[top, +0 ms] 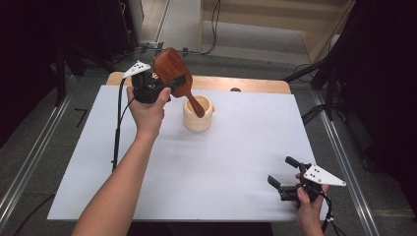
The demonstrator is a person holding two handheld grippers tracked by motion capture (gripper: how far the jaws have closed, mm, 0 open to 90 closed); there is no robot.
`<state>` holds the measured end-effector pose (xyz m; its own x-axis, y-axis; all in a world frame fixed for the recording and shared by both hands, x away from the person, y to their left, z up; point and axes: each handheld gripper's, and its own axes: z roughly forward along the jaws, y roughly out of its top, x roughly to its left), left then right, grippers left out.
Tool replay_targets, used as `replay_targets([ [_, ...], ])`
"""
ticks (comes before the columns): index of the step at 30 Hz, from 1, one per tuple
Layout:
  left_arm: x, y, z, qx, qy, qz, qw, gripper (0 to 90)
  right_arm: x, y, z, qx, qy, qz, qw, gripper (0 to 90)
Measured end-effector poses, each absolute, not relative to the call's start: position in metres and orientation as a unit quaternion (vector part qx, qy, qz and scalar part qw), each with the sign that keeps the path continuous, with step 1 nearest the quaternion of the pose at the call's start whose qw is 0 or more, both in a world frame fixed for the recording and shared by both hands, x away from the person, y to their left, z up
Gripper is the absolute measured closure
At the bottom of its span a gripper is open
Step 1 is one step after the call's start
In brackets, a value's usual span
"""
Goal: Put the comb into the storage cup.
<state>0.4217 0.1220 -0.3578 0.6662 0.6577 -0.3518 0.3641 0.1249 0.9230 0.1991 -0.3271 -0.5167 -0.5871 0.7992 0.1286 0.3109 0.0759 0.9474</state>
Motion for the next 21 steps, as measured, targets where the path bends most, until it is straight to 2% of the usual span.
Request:
replay_targets([
  [21,0.443,0.117,-0.356,0.640,0.413,0.130,0.634,55.5,0.199,-0.327,-0.517,0.396,0.700,0.552,0.222,0.0],
])
